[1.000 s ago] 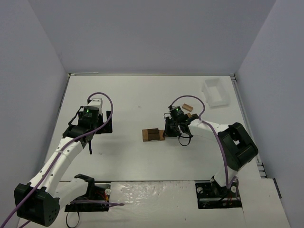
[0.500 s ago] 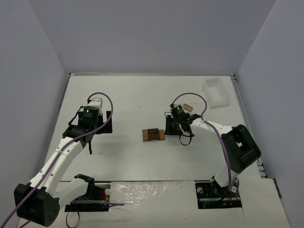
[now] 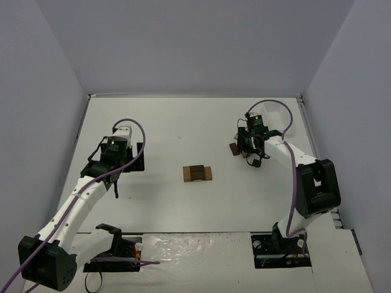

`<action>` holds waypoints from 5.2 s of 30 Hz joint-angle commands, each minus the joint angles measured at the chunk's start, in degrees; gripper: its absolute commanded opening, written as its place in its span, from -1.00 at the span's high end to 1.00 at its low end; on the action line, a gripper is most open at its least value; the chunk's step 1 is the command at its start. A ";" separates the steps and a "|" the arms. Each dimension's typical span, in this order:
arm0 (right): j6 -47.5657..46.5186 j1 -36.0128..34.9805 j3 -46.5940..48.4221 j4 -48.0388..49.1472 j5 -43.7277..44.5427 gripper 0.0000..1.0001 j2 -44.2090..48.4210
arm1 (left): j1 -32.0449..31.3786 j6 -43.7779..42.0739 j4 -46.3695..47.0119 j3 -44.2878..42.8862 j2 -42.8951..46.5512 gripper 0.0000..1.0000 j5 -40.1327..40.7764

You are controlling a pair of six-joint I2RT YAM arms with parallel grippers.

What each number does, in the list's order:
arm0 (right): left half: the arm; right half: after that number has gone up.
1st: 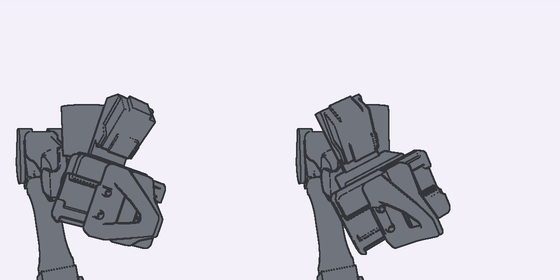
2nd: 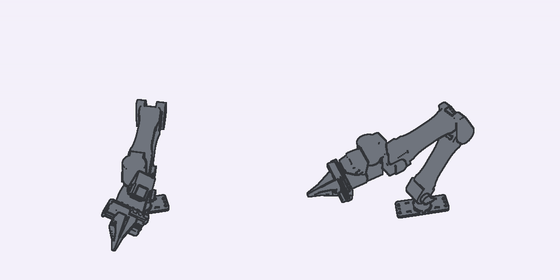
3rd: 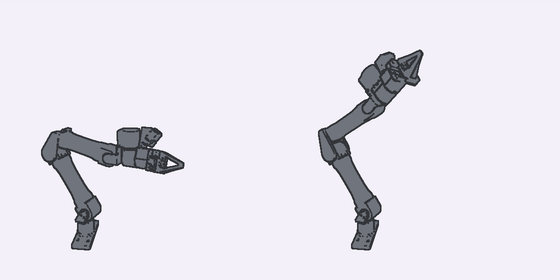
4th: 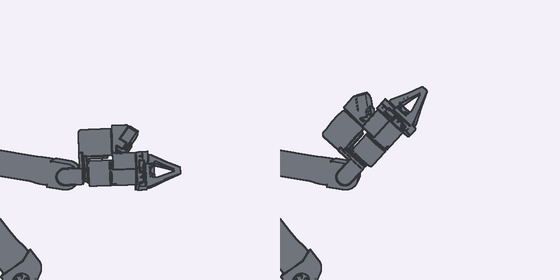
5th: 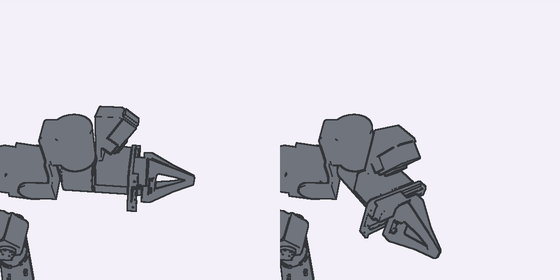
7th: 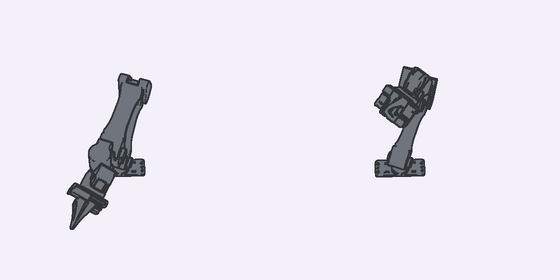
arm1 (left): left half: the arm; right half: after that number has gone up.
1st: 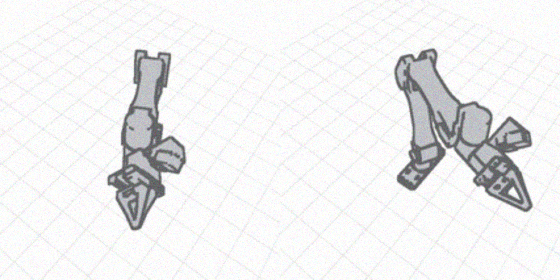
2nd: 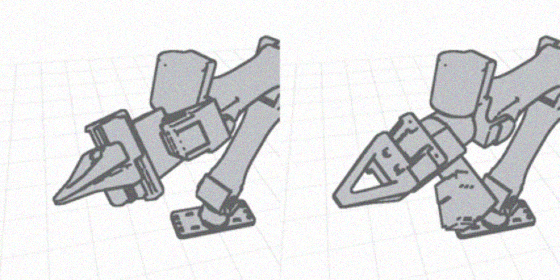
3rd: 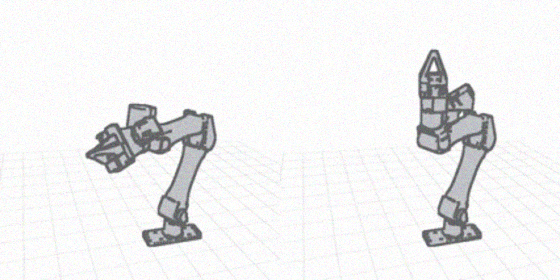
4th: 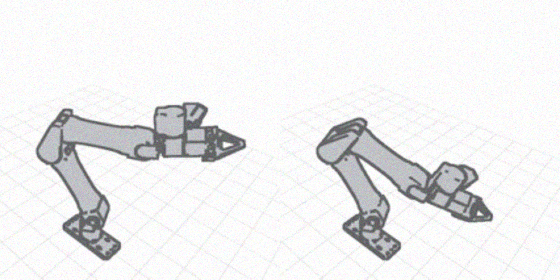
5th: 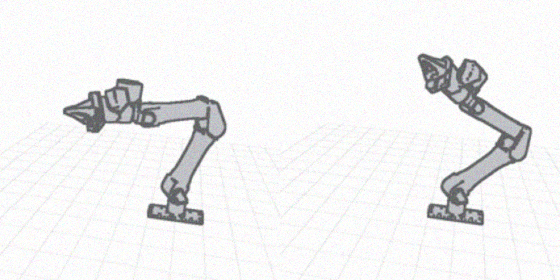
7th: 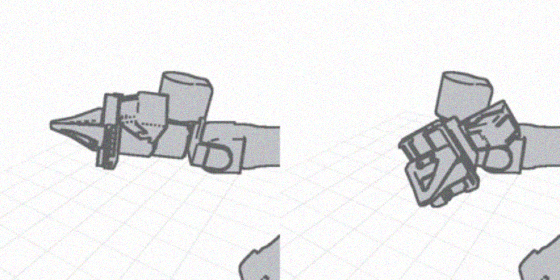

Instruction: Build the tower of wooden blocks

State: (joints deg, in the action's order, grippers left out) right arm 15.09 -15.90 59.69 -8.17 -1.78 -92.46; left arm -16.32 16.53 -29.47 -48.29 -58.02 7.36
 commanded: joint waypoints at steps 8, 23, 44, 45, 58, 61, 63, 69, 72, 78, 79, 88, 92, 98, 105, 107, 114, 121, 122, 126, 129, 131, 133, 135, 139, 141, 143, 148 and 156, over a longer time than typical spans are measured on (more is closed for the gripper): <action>-11.57 5.01 5.88 -0.93 -1.72 0.12 -7.51 | 0.32 -0.89 2.58 -1.67 0.88 -0.94 -0.06; -13.53 5.18 5.71 -1.02 -4.29 0.14 -10.84 | 0.32 -0.89 2.63 -1.80 0.50 -0.94 0.03; -14.53 4.97 8.65 -1.02 -2.97 0.14 -12.36 | 0.32 -0.98 2.40 -1.68 0.27 -0.94 0.38; -14.53 5.00 8.76 -1.05 -2.93 0.15 -12.39 | 0.32 -0.98 2.40 -1.68 0.28 -0.94 0.38; -16.22 4.99 9.19 -1.13 -3.16 0.38 -13.69 | 0.32 -0.96 2.32 -1.56 0.29 -0.94 0.36; -16.15 4.89 9.04 -1.14 -3.19 0.40 -13.62 | 0.32 -0.89 2.40 -1.56 0.28 -0.94 0.27; -16.15 4.74 8.95 -1.14 -3.15 0.33 -13.62 | 0.32 -0.98 2.40 -1.63 0.19 -0.94 0.20; -16.22 4.34 8.78 -1.23 -3.67 0.25 -13.67 | 0.32 -0.89 2.42 -1.65 0.36 -0.94 0.11; -16.30 4.14 8.62 -1.23 -3.43 0.24 -13.78 | 0.32 -0.98 2.40 -1.65 0.34 -0.94 0.03; -16.40 3.88 8.51 -1.30 -2.54 0.26 -13.81 | 0.32 -0.96 2.40 -1.63 0.52 -0.94 0.11; -16.44 3.80 8.48 -1.35 -2.38 0.26 -13.83 | 0.32 -0.98 2.44 -1.66 0.51 -0.94 0.11; -16.50 3.42 8.34 -1.49 -1.22 0.51 -13.09 | 0.32 -0.98 2.49 -1.63 0.54 -0.94 0.03; -15.87 3.23 7.84 -1.53 -0.89 0.86 -11.45 | 0.32 -0.94 2.40 -1.63 0.63 -0.94 0.11; -11.61 1.76 5.87 -1.49 -0.84 1.00 -4.60 | 0.32 -0.89 2.55 -1.65 0.56 -0.94 0.20; -0.95 -3.74 2.82 -1.41 -0.91 1.00 3.08 | 0.32 -0.91 2.58 -1.80 0.10 -0.94 0.22; 1.56 -6.88 1.84 -1.41 -0.72 1.00 4.03 | 0.32 -0.92 2.52 -1.80 0.10 -0.94 0.29; 11.07 -15.62 -0.01 -0.88 1.60 1.00 4.57 | 0.32 -0.98 2.49 -1.80 0.28 -0.94 0.55; 15.94 -19.61 -1.16 0.97 4.24 0.97 4.21 | 0.32 -0.89 2.40 -1.80 0.45 -0.94 0.38; 16.04 -19.77 -1.32 1.02 4.24 0.95 4.05 | 0.32 -0.89 2.40 -1.80 0.39 -0.94 0.38; 17.01 -20.70 -1.76 1.41 3.64 0.93 3.33 | 0.32 -0.89 2.40 -1.72 0.53 -0.94 0.20; 17.58 -22.06 -1.74 1.68 4.01 0.92 2.71 | 0.32 -0.89 2.40 -1.78 0.51 -0.94 0.20; 17.99 -22.70 -1.96 1.95 4.17 0.92 2.34 | 0.32 -0.90 2.40 -1.80 0.54 -0.94 0.20; 18.49 -23.08 -2.13 2.22 4.44 0.91 1.93 | 0.32 -0.97 2.40 -1.72 0.55 -0.94 0.20; 18.75 -23.57 -2.25 2.41 4.70 0.89 1.73 | 0.32 -0.93 2.40 -1.75 0.70 -0.94 0.20; 19.78 -24.25 -2.72 2.54 5.52 0.84 1.24 | 0.32 -0.97 2.40 -1.73 0.79 -0.94 0.20; 19.80 -24.43 -2.90 2.63 5.81 0.82 0.90 | 0.32 -0.98 2.40 -1.72 0.80 -0.94 0.20; 19.97 -24.48 -3.16 2.64 6.30 0.80 0.63 | 0.32 -1.07 2.40 -1.63 0.89 -0.94 0.20; 20.07 -24.71 -3.35 2.73 6.52 0.79 0.34 | 0.32 -1.07 2.41 -1.72 0.89 -0.94 0.20; 20.21 -24.91 -3.09 2.93 6.38 0.70 -0.40 | 0.32 -1.07 2.49 -1.80 0.86 -0.94 0.12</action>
State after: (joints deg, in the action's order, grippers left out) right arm 34.52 -40.23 56.12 -7.03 2.66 -92.68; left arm -16.32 16.49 -29.50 -48.29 -58.02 7.35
